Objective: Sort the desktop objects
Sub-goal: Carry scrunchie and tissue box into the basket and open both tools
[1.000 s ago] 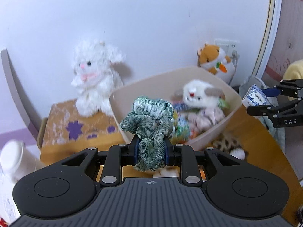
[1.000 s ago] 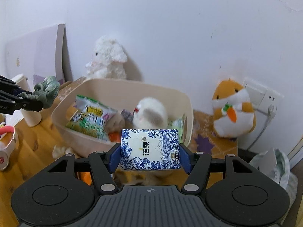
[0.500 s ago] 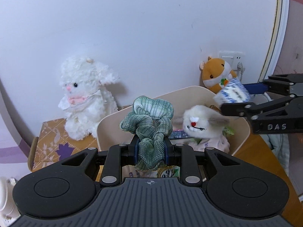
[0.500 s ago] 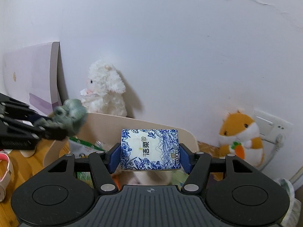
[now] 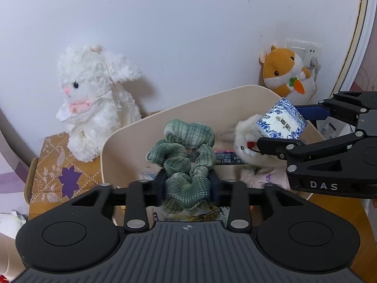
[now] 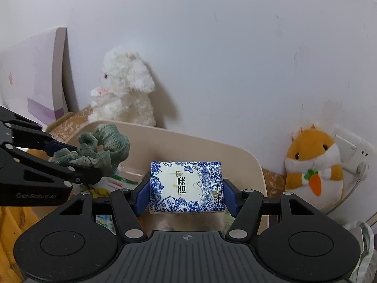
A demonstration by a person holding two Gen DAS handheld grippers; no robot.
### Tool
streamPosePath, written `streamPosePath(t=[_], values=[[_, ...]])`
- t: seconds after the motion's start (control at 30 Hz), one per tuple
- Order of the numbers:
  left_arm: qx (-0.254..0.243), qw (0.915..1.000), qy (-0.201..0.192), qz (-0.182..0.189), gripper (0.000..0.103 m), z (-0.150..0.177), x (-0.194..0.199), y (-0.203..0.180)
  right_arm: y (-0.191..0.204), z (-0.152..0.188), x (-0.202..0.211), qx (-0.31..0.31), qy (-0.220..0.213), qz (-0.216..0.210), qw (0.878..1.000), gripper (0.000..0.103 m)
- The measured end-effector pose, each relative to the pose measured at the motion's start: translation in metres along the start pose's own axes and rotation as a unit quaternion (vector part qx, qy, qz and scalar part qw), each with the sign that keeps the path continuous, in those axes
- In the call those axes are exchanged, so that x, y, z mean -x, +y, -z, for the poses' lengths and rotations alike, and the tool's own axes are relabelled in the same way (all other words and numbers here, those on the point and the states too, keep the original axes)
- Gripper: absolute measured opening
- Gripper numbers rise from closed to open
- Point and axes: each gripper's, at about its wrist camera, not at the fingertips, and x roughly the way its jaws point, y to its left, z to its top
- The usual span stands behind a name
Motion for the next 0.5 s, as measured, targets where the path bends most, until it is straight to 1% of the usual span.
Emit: streamPosePath(t=[0.07, 0.1, 0.17, 0.2, 0.3, 0.4, 0.5], values=[[0.001, 1.0, -0.005, -0.003, 0.078, 0.001, 0.001, -0.002, -0.002, 0.002, 0.0, -0.006, 0.001, -0.001, 1.0, 0.07], [0.0, 0.9999, -0.008, -0.008, 0.08, 0.001, 0.001, -0.003, -0.003, 0.003, 0.001, -0.008, 0.002, 0.001, 1.0, 0.072], [-0.006, 0.9998, -0.011, -0.018, 0.084, 0.001, 0.003, -0.004, -0.006, 0.004, 0.004, -0.011, 0.0, 0.005, 1.0, 0.08], [-0.006, 0.9997, -0.011, -0.02, 0.087, 0.002, 0.004, -0.004, -0.007, 0.004, 0.005, -0.011, -0.001, 0.006, 1.0, 0.082], [-0.004, 0.9997, -0.012, -0.021, 0.088, 0.003, 0.006, -0.002, -0.009, 0.006, 0.008, -0.009, -0.001, 0.015, 1.0, 0.09], [-0.007, 0.9994, -0.012, -0.03, 0.088, 0.006, 0.01, -0.001, -0.012, 0.007, 0.014, -0.01, -0.003, 0.011, 1.0, 0.102], [-0.004, 0.9994, -0.013, -0.032, 0.088, 0.008, 0.014, 0.002, -0.013, 0.007, 0.021, -0.001, -0.007, 0.006, 1.0, 0.103]])
